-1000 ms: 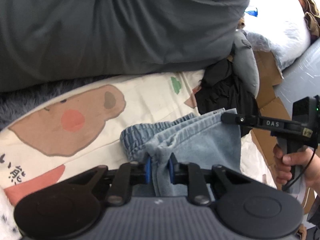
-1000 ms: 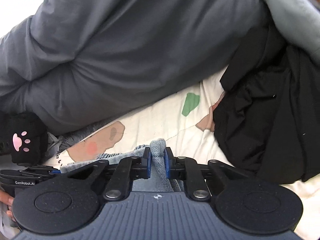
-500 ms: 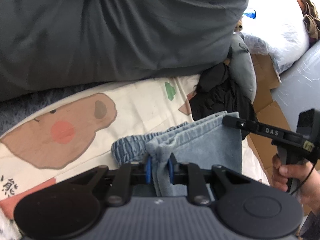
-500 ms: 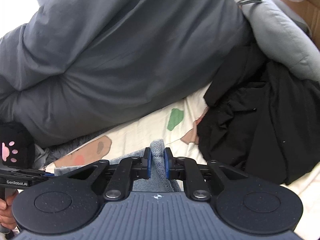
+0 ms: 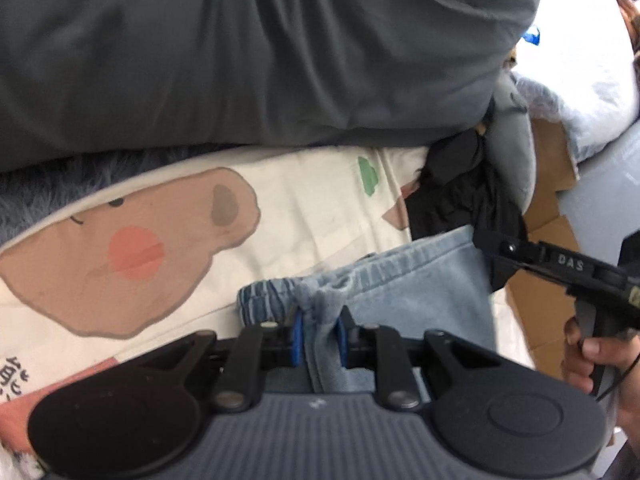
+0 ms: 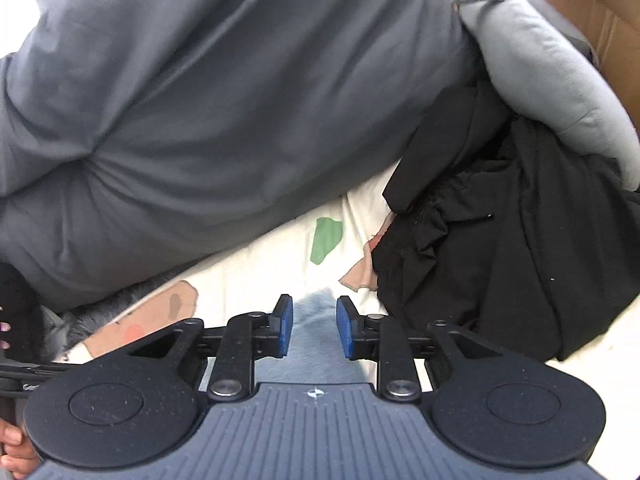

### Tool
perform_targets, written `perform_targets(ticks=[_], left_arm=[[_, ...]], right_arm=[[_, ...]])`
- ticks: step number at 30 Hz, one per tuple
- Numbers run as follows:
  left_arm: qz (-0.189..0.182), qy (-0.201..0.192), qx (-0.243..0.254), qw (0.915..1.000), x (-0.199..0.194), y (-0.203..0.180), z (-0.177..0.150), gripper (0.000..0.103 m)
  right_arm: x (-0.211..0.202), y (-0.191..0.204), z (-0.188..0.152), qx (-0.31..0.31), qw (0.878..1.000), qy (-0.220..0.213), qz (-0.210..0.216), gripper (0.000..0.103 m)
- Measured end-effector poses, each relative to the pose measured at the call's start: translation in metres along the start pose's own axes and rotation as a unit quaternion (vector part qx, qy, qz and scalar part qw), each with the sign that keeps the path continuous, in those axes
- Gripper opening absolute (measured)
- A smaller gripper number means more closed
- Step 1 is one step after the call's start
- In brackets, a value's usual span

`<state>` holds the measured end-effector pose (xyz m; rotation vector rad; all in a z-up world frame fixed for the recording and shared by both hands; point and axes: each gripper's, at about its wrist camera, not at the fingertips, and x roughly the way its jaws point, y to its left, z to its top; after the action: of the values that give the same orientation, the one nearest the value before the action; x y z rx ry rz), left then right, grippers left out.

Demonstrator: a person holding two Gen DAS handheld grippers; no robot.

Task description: Fold clothes

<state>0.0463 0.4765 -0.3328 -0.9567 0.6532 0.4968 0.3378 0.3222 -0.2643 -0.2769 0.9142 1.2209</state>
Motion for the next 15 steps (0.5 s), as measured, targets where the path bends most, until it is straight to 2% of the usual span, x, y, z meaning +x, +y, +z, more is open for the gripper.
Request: perform_targets(ticks=[2, 4, 7, 9, 13, 15], left_arm=[[0.007, -0.005, -0.001, 1.0, -0.005, 0.0, 0.0, 0.028], [0.021, -0.017, -0.003, 0.9996, -0.011, 0.001, 0.0, 0.033], [0.019, -0.019, 0.009, 0.9996, -0.017, -0.002, -0.002, 0.033], [0.025, -0.014, 0.037, 0.9989, -0.019, -0.008, -0.003, 0.034], [0.031, -0.015, 0.057, 0.9978, -0.024, -0.017, -0.008, 0.047], [0.04, -0.028, 0.067, 0.9965, -0.03, -0.021, -0.011, 0.047]], right_arm=[[-0.022, 0.003, -0.004, -0.004, 1.0, -0.006, -0.002, 0.041], [-0.047, 0.005, -0.013, -0.005, 1.0, -0.013, -0.006, 0.042], [-0.088, 0.0, -0.039, 0.018, 1.0, -0.017, -0.01, 0.043], [-0.113, -0.002, -0.058, 0.034, 0.999, -0.021, -0.016, 0.043], [-0.16, -0.018, -0.104, 0.099, 0.993, -0.03, -0.049, 0.043], [-0.177, -0.024, -0.126, 0.128, 0.989, -0.03, -0.065, 0.043]])
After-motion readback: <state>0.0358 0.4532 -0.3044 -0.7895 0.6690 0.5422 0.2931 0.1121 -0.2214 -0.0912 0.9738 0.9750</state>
